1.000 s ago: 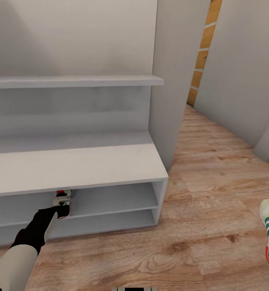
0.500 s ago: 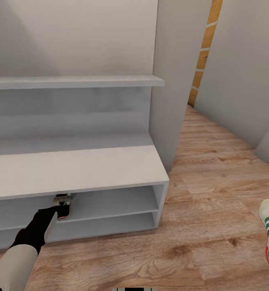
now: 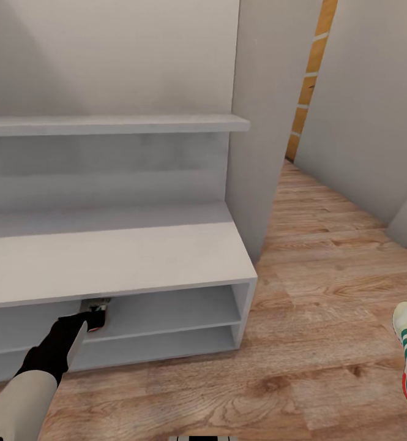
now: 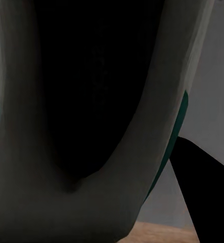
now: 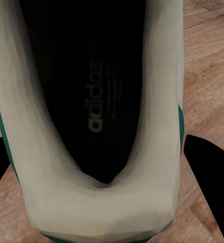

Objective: Pick up the two gym shoes and the two sandals from the corridor floor and place them onto the hallstand (shoe rack) in the corridor, making sure they are on the rack and not on the floor. Arrange them so the two gym shoes are next to each other and the two sandals are next to each other.

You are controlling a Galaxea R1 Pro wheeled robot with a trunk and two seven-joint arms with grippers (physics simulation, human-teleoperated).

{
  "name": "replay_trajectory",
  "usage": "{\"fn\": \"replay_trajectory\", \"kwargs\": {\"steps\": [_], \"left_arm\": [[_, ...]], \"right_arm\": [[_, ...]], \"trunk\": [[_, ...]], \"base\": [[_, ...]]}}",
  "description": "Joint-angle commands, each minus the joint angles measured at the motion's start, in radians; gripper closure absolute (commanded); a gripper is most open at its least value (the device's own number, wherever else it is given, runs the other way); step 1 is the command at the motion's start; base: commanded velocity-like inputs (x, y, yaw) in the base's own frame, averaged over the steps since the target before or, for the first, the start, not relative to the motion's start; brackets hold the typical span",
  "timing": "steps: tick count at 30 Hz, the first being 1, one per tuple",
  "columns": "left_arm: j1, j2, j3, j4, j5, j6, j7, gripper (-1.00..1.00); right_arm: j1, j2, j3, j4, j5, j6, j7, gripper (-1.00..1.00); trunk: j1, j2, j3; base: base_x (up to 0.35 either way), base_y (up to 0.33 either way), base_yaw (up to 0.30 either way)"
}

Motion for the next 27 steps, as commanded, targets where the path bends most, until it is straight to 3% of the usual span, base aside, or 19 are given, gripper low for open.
{"fn": "replay_trajectory", "kwargs": {"steps": [1,9,10,27], "left_arm": [[0.000,-0.001,0.000,0.026,0.005,0.005,0.000,1.00],[-0.001,0.000,0.000,0.026,0.005,0.005,0.000,1.00],[-0.002,0.001,0.000,0.027,0.005,0.005,0.000,-1.00],[-0.003,0.004,0.001,0.023,0.003,0.006,0.000,-1.00]], "right_arm": [[0.000,0.000,-0.002,0.001,-0.011,-0.002,0.009,1.00],[0.000,0.000,-0.002,0.001,-0.011,-0.002,0.009,1.00],[0.000,0.000,-0.002,0.001,-0.011,-0.002,0.009,1.00],[0.000,0.000,-0.001,0.001,-0.011,-0.002,0.009,1.00]], "trunk": [[0.000,0.000,-0.001],[0.000,0.000,-0.001],[0.000,0.000,-0.001],[0.000,0.000,-0.001]], "base": [[0.068,0.000,0.000],[0.016,0.000,0.000],[0.001,0.000,0.000],[0.000,0.000,0.000]]}}
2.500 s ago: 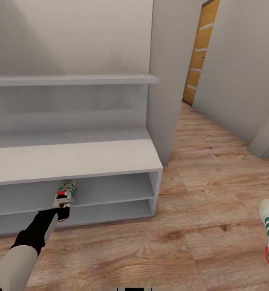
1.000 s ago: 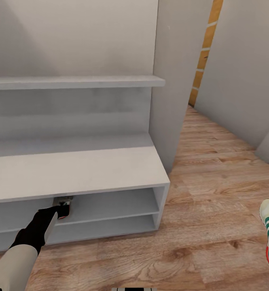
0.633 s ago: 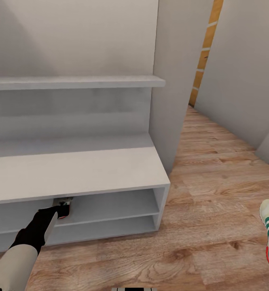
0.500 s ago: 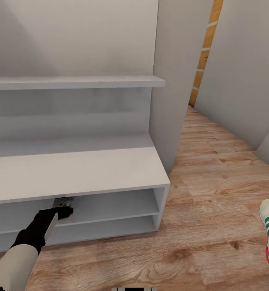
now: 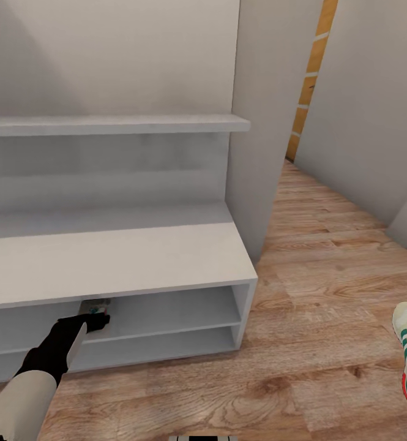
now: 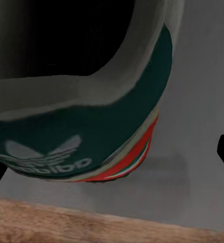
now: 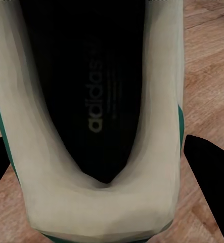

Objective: Pick up the two gym shoes and the two sandals from the corridor floor and place them onto the hallstand (shoe rack) in the corridor, making sure they are on the rack and not on the floor. Arrange them so the two gym shoes are next to each other and the two sandals are next to each other.

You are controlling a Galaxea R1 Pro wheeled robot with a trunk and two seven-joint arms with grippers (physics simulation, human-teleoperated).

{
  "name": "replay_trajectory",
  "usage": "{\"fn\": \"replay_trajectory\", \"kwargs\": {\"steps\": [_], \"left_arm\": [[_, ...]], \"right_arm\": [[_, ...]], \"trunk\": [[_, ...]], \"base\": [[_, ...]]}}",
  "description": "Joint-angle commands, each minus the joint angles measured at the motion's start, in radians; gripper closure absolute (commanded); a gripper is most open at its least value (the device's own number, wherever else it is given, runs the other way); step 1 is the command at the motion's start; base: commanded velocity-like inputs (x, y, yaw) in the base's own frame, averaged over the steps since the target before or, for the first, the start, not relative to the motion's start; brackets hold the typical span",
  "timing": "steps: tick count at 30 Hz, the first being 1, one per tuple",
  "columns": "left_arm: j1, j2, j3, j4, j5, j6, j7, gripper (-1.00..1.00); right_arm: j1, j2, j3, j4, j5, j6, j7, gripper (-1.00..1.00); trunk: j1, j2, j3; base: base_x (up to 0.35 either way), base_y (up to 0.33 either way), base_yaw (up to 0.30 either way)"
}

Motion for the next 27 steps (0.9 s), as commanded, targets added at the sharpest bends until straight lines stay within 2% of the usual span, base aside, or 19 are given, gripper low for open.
{"fn": "replay_trajectory", "kwargs": {"steps": [1,15,27], "left_arm": [[0.000,0.000,0.001,-0.002,-0.003,0.005,0.001,-1.00],[0.004,0.000,0.001,-0.002,-0.002,0.004,0.001,-1.00],[0.009,0.000,0.001,-0.003,0.002,0.003,0.000,-1.00]], "right_arm": [[-0.001,0.000,-0.002,0.001,-0.011,-0.002,0.009,1.00],[-0.001,0.000,-0.002,0.001,-0.011,-0.002,0.009,1.00],[-0.001,0.000,-0.002,0.001,-0.011,-0.002,0.009,1.00]], "trunk": [[0.000,0.000,-0.001],[0.000,0.000,-0.001],[0.000,0.000,-0.001]], "base": [[-0.063,0.000,0.000],[-0.288,0.009,0.000],[-0.287,0.196,0.000]]}}
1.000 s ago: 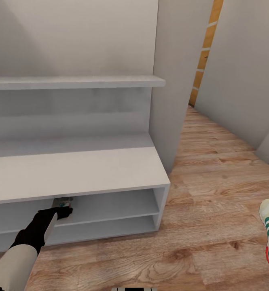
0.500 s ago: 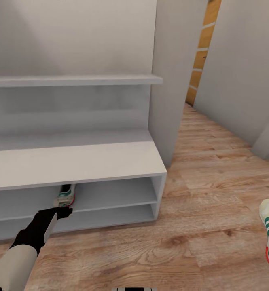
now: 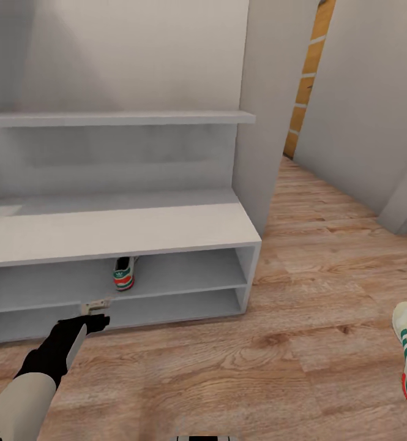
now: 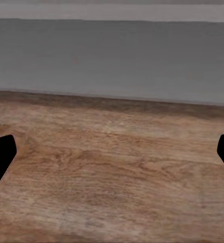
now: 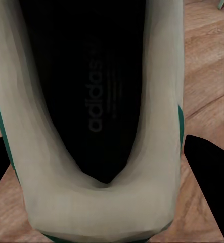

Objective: Pick up the two gym shoes and the two sandals from the corridor floor and place them onto the hallstand (shoe rack) in the corridor, making sure they are on the rack and not on the floor. Arrange them so the two gym shoes are next to each other and the two sandals are next to each other.

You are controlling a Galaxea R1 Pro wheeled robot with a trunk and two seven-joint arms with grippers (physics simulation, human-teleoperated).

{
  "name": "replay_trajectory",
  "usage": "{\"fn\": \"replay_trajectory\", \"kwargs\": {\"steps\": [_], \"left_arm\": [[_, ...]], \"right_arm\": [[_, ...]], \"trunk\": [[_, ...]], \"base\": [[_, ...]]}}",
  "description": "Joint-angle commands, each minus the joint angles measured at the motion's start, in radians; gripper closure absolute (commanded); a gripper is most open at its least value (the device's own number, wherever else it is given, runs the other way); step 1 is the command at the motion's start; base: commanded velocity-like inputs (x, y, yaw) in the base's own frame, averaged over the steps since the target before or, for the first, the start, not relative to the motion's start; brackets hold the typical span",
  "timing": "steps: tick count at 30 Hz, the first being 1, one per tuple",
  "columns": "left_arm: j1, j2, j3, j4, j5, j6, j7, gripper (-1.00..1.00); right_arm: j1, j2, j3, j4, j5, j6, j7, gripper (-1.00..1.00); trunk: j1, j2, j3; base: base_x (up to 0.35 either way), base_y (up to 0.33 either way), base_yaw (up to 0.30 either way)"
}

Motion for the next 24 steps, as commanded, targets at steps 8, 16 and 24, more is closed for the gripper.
{"fn": "replay_trajectory", "kwargs": {"steps": [8,16,24], "left_arm": [[0.008,0.002,0.010,-0.001,0.007,-0.009,-0.032,-1.00],[0.159,0.005,0.053,0.000,0.009,-0.183,-0.220,-1.00],[0.342,0.057,0.153,0.009,0.008,-0.469,-0.632,-1.00]], "right_arm": [[-0.001,0.000,-0.002,0.000,-0.011,-0.002,0.009,1.00],[0.000,0.001,-0.001,0.000,-0.010,-0.002,0.009,1.00],[0.000,0.002,0.000,0.003,-0.010,-0.002,0.009,1.00]], "trunk": [[-0.001,0.000,-0.001],[-0.001,0.000,-0.001],[-0.001,0.000,-0.001]], "base": [[-0.278,0.220,0.000],[-0.278,0.220,0.000],[-0.251,0.211,0.000]]}}
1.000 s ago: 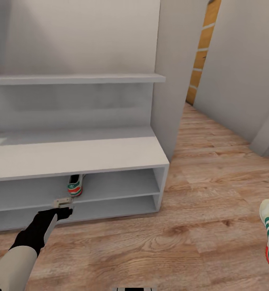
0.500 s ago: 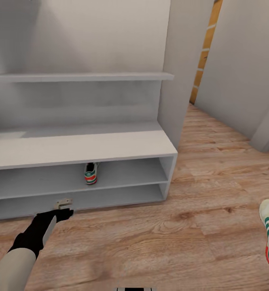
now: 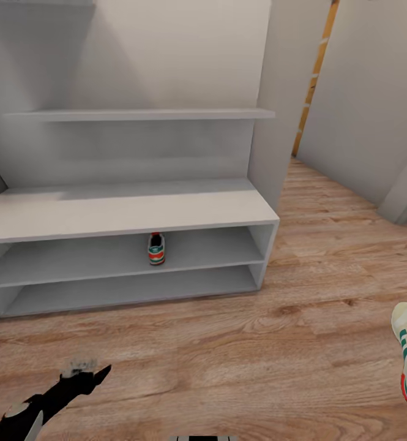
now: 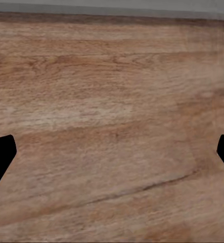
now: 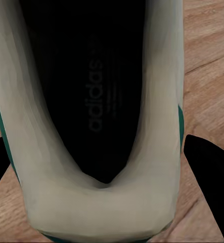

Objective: Pick up the two gym shoes and the two sandals from the corridor floor and place them onto the hallstand (shoe rack) in the corridor, making sure they are on the rack and not on the floor. Arrange them so the two gym shoes are next to each other and the two sandals are next to each other.

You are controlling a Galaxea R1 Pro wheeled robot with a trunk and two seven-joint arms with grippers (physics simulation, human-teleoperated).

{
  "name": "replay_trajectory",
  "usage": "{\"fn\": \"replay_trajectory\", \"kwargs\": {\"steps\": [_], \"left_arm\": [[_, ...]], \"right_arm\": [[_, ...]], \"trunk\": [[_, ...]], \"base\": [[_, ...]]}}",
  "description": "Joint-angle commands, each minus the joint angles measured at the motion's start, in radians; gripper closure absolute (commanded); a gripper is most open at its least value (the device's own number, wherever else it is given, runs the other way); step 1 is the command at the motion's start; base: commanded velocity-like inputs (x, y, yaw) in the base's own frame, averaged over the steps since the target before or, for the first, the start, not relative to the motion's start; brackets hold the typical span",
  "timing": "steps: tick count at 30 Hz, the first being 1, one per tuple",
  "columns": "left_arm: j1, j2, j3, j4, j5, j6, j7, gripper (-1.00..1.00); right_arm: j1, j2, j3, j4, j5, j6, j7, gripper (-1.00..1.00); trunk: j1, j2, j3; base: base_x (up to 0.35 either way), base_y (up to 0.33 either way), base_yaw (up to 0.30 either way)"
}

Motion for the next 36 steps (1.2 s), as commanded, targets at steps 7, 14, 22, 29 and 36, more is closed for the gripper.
{"fn": "replay_trajectory", "kwargs": {"steps": [7,14,22,29,36], "left_arm": [[0.115,0.017,0.267,0.005,-0.003,-0.178,-0.382,-1.00],[0.126,0.026,0.364,0.076,-0.047,-0.194,-0.471,-1.00],[0.126,0.034,0.367,0.078,-0.051,-0.195,-0.480,-1.00],[0.126,0.035,0.368,0.077,-0.050,-0.194,-0.482,-1.00],[0.126,0.035,0.369,0.077,-0.048,-0.194,-0.482,-1.00]], "right_arm": [[0.000,0.000,-0.002,0.002,-0.011,-0.002,0.009,1.00],[0.000,0.021,-0.004,-0.004,-0.015,-0.002,0.009,1.00],[0.000,0.031,-0.004,0.000,-0.014,-0.002,0.008,1.00],[-0.001,0.032,-0.004,0.001,-0.013,-0.002,0.008,1.00],[-0.001,0.032,-0.004,0.000,-0.014,-0.002,0.008,1.00]], "trunk": [[-0.001,0.000,-0.001],[-0.001,0.000,-0.001],[-0.001,0.000,-0.001],[-0.001,0.000,-0.001],[-0.001,0.000,-0.001]], "base": [[-0.097,0.130,0.000],[-0.007,0.019,0.000],[-0.059,0.168,0.000],[-0.201,0.266,0.000],[-0.255,0.206,0.001]]}}
